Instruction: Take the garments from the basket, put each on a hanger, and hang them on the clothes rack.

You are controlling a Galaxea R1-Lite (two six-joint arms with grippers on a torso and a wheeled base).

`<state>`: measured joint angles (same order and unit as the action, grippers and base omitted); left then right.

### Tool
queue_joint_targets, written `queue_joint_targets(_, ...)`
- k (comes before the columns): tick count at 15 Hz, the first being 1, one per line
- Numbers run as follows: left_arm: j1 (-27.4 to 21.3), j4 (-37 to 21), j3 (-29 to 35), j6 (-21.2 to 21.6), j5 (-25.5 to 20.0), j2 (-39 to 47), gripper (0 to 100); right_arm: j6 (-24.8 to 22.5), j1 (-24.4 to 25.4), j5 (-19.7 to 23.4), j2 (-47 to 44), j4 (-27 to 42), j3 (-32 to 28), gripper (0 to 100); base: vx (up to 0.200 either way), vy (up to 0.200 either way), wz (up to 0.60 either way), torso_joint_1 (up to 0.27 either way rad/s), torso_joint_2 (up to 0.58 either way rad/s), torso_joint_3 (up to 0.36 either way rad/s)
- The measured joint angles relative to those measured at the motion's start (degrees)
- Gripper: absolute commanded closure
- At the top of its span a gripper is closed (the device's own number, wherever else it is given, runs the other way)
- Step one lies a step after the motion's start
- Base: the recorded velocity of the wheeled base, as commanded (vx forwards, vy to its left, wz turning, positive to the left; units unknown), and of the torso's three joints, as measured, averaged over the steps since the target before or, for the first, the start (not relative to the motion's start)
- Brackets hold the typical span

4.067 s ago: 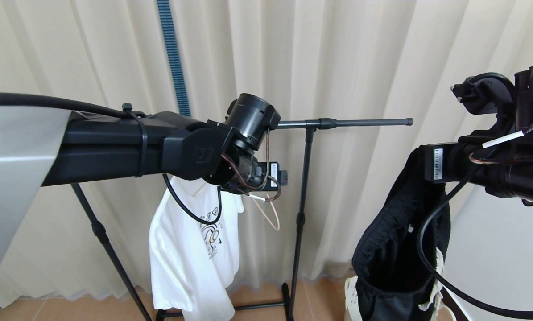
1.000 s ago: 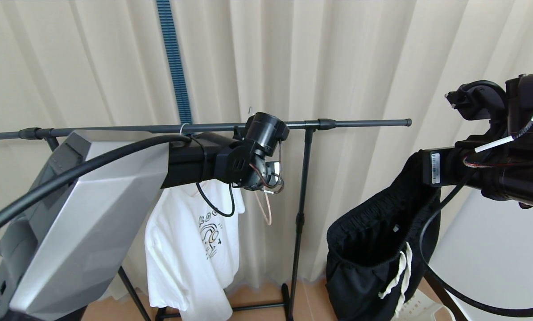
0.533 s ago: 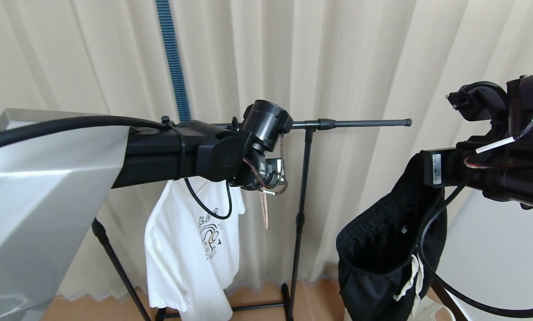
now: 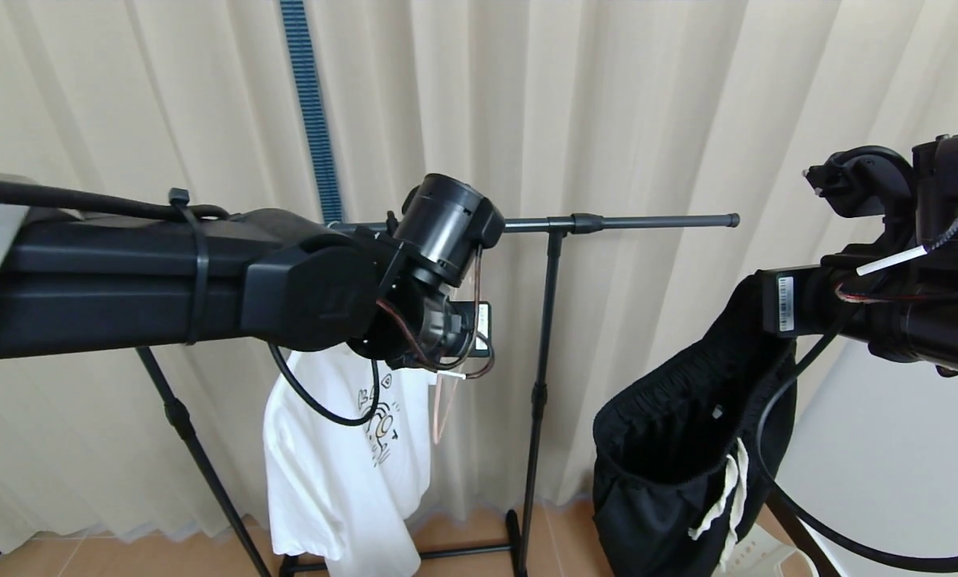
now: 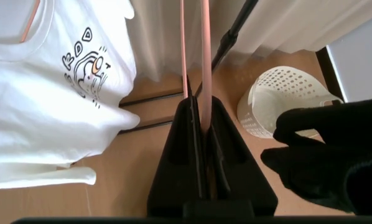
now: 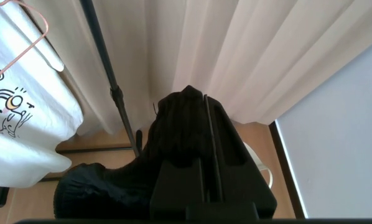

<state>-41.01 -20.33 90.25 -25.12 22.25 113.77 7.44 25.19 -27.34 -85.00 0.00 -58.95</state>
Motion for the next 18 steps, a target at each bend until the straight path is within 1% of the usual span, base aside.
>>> queue_joint_targets(2,-0.09,2.44,-5.39,1.51,-0.11,-3.33,100,0.02,0.02,0.01,-0.02,0.00,-0.02,100,0.000,0.000,0.00,0.000,0.00,0.000)
queue_joint_targets(4,-0.13,6.70,-11.47,4.72,-0.28,-6.80,100,0.02,0.06,0.00,-0.07,0.00,0.09,100,0.000,0.000,0.00,0.000,0.00,0.000)
queue_joint_targets(6,-0.11,12.73,-19.22,8.35,-1.45,-10.44,100,0.02,0.13,0.01,-0.17,0.00,0.20,100,0.000,0.000,0.00,0.000,0.00,0.000)
queue_joint_targets(8,0.05,19.60,-28.06,12.08,-3.73,-14.43,100,0.02,0.24,0.04,-0.27,-0.05,0.38,100,0.000,0.000,0.00,0.000,0.00,0.000)
queue_joint_targets(9,0.17,23.75,-32.65,14.04,-5.36,-16.35,100,0.02,0.26,0.06,-0.38,-0.05,0.41,100,0.000,0.000,0.00,0.000,0.00,0.000)
queue_joint_targets(10,0.50,29.06,-38.00,16.46,-7.47,-18.46,100,0.02,0.30,0.04,-0.69,-0.05,0.41,100,0.000,0.000,0.00,0.000,0.00,0.000)
queue_joint_targets(13,2.38,46.14,-53.39,24.04,-15.25,-23.94,100,0.09,0.39,-0.07,-2.18,-0.87,0.50,100,0.000,0.000,0.00,0.000,0.00,0.000)
queue_joint_targets(14,3.28,52.36,-57.56,25.83,-17.79,-25.30,100,0.06,0.39,-0.16,-2.78,-2.05,0.66,100,0.000,0.000,0.00,0.000,0.00,0.000)
queue_joint_targets(16,5.07,64.12,-65.78,27.77,-23.53,-27.17,100,0.00,0.37,-0.46,-4.16,-4.10,1.07,100,0.000,0.000,0.00,0.000,0.00,0.000)
queue_joint_targets(18,6.61,73.53,-72.25,28.92,-29.27,-27.97,100,-0.05,0.39,-0.54,-5.46,-4.64,1.43,100,0.000,0.000,0.00,0.000,0.00,0.000)
